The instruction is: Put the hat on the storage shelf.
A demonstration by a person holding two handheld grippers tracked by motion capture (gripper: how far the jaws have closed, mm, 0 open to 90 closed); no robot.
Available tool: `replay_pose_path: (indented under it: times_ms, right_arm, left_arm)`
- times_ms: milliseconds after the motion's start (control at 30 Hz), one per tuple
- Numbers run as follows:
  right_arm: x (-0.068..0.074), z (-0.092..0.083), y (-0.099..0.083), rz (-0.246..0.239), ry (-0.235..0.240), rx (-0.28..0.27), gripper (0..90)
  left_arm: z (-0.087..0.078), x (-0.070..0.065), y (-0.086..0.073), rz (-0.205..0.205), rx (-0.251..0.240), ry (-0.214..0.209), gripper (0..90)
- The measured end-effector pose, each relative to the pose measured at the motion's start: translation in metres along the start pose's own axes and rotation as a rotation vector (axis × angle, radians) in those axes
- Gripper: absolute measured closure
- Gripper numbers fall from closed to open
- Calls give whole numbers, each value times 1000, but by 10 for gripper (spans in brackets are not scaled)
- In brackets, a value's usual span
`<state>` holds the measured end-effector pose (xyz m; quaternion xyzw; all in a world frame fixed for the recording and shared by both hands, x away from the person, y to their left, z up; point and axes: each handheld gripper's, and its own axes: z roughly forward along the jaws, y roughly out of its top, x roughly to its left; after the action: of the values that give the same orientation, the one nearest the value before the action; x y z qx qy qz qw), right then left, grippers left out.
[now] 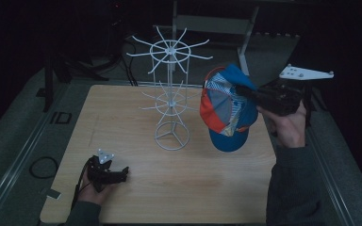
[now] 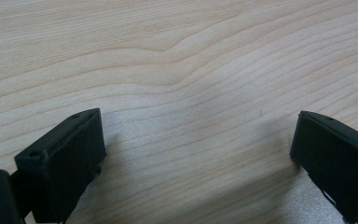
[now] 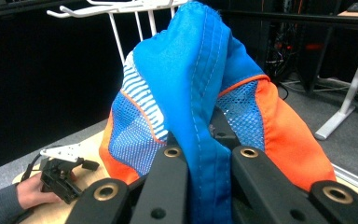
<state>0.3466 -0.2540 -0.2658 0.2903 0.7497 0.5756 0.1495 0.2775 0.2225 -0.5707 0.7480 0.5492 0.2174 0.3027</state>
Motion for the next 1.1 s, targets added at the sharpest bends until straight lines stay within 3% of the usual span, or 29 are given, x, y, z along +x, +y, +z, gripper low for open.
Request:
replay_pose_path:
  times_ms: [1100]
  right_arm:
    - [-3, -9, 12, 2, 16, -49, 879]
  left_arm:
    - [0, 0, 0, 0, 0, 0, 31]
